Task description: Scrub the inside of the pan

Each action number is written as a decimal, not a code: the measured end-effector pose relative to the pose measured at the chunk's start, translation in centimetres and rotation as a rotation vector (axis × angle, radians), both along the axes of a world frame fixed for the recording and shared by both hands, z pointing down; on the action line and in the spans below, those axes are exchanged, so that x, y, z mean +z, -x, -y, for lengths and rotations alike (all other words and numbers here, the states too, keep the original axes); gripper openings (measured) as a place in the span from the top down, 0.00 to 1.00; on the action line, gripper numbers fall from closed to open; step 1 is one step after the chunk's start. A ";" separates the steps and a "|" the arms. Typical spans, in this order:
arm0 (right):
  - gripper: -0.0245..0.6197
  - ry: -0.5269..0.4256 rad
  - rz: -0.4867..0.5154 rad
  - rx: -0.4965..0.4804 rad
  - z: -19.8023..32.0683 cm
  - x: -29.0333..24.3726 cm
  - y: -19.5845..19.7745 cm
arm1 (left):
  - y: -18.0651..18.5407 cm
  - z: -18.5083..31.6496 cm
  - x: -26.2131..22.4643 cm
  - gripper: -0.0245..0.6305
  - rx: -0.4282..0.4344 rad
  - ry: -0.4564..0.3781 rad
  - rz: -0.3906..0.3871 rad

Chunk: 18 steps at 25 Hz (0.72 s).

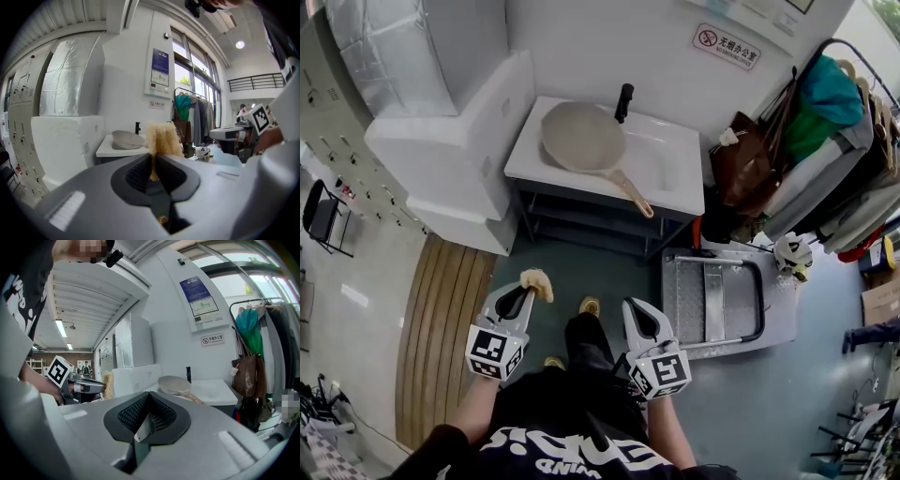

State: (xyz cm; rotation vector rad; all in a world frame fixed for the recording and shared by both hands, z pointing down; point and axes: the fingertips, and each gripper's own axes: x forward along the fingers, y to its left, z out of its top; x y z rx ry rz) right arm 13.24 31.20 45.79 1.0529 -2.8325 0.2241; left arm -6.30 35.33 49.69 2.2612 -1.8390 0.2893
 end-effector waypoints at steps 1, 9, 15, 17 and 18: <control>0.95 0.005 0.001 -0.004 0.7 0.1 0.0 | 0.2 0.7 0.0 0.93 -0.004 -0.002 -0.001; 0.95 0.006 -0.030 -0.011 7.6 0.6 1.5 | 2.2 7.0 -0.5 0.93 -0.014 -0.014 0.004; 0.95 0.002 -0.034 -0.015 12.6 0.4 2.6 | 2.7 11.9 -1.0 0.93 -0.001 -0.013 0.003; 0.95 -0.003 -0.029 -0.015 14.2 0.2 2.8 | 2.9 13.3 -1.3 0.93 -0.001 -0.014 0.006; 0.95 -0.006 -0.028 -0.016 14.9 0.1 2.9 | 3.0 14.0 -1.5 0.93 -0.001 -0.013 0.007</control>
